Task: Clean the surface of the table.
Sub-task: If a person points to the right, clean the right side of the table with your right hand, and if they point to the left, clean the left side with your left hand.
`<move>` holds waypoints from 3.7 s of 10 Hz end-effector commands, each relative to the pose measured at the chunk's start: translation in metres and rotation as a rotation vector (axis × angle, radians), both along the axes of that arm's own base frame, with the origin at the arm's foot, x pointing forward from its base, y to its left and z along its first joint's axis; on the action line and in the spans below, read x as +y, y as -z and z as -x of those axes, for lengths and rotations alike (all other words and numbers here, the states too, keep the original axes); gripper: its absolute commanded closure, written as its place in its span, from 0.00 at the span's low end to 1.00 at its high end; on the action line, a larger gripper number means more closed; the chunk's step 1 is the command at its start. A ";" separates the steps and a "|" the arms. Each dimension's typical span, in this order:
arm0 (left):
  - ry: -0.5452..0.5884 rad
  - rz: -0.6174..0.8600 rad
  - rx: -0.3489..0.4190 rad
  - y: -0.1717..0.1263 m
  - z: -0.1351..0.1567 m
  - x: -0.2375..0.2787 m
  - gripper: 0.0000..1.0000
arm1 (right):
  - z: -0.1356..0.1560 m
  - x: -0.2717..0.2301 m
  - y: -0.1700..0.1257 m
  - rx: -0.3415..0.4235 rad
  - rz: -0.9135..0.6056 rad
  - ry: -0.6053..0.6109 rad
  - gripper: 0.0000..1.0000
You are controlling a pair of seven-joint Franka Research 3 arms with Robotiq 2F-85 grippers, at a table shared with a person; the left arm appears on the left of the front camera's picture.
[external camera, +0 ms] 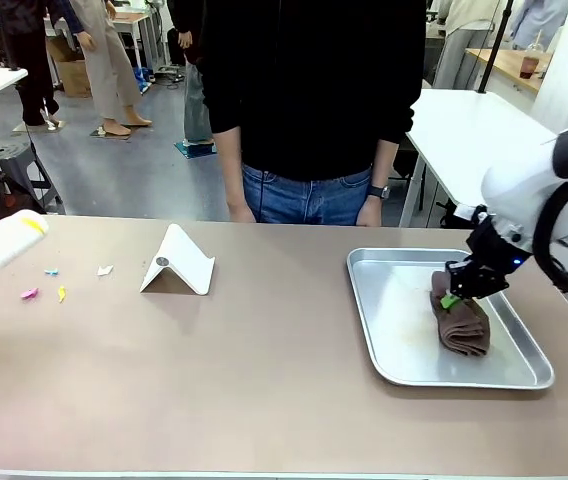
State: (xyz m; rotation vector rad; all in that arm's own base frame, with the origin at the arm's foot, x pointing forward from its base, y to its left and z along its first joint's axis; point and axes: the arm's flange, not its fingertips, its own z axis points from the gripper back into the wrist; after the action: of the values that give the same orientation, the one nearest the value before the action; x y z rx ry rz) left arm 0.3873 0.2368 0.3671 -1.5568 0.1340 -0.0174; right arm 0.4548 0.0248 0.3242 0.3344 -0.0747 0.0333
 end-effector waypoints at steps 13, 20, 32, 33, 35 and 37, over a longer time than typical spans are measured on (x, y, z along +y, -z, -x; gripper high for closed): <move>0.013 0.007 -0.014 -0.009 0.005 0.005 1.00 | 0.095 -0.177 -0.078 -0.465 -1.024 0.032 0.92; 0.013 0.007 -0.014 -0.009 0.005 0.005 1.00 | 0.144 -0.238 -0.055 -0.457 -1.044 0.170 0.92; 0.013 0.007 -0.014 -0.009 0.005 0.005 1.00 | 0.001 -0.067 -0.055 -0.123 -0.204 0.127 0.92; 0.013 0.007 -0.014 -0.009 0.005 0.005 1.00 | -0.014 -0.053 -0.051 -0.098 -0.166 0.092 0.92; 0.013 0.007 -0.014 -0.009 0.005 0.005 1.00 | -0.036 -0.040 -0.047 -0.077 -0.079 0.076 0.92; 0.013 0.007 -0.014 -0.009 0.005 0.005 1.00 | -0.052 -0.033 -0.042 -0.034 -0.026 0.048 0.92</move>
State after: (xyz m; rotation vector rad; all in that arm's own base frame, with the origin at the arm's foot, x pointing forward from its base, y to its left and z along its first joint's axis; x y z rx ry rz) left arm 0.3869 0.2371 0.3669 -1.5568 0.1336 -0.0168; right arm 0.4966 -0.0109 0.3579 0.3883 -0.1495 0.0003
